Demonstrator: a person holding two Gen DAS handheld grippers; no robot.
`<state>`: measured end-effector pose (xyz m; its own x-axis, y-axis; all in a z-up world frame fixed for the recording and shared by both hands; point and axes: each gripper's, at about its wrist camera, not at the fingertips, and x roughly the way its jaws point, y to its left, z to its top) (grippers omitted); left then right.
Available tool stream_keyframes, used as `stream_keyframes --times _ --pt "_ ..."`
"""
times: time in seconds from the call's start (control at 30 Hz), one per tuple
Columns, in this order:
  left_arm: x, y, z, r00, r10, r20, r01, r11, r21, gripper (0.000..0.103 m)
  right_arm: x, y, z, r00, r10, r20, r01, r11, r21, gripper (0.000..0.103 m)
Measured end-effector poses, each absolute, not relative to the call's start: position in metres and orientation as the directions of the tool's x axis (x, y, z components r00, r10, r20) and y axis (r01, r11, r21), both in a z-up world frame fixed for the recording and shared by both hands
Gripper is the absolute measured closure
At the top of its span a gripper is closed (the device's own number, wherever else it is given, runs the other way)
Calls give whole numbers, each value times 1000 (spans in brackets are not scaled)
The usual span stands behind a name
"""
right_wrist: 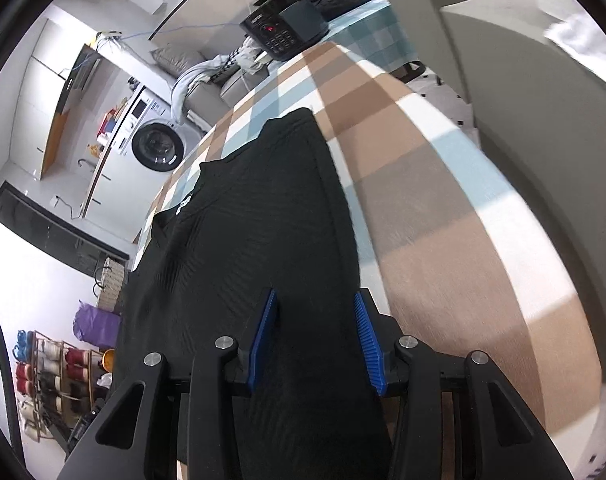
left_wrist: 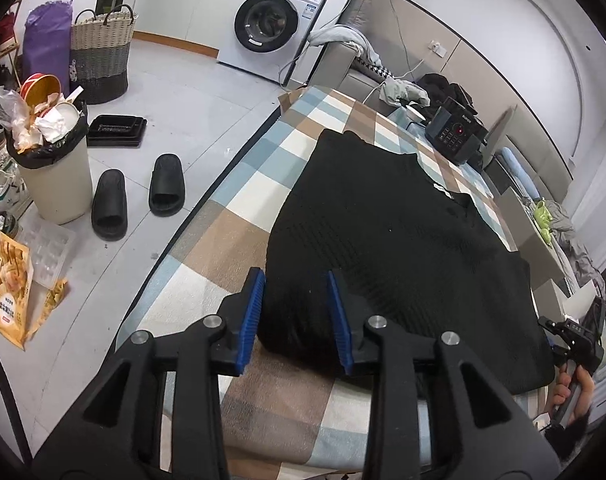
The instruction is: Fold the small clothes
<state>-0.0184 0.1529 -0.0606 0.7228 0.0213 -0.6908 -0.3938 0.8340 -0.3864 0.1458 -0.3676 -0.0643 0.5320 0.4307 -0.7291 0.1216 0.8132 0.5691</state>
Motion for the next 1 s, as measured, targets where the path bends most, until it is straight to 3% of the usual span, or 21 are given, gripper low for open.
stream_keyframes --times 0.3,0.4,0.83,0.9,1.0 --pt "13 160 -59 695 19 -718 -400 841 -365 60 189 -352 -54 532 411 -741 75 848 524 62" --pt "33 160 -58 685 14 -728 -389 853 -349 45 201 -352 -48 545 394 -740 72 857 510 62" --pt "161 159 -68 601 -2 -800 -345 901 -262 44 265 -359 -66 515 383 -767 109 858 501 62" --pt "179 161 -72 592 -1 -806 -343 904 -254 44 267 -357 -65 519 370 -771 106 867 487 69" --pt "204 163 -76 579 13 -816 -338 914 -226 44 264 -351 -59 542 362 -759 74 878 472 90"
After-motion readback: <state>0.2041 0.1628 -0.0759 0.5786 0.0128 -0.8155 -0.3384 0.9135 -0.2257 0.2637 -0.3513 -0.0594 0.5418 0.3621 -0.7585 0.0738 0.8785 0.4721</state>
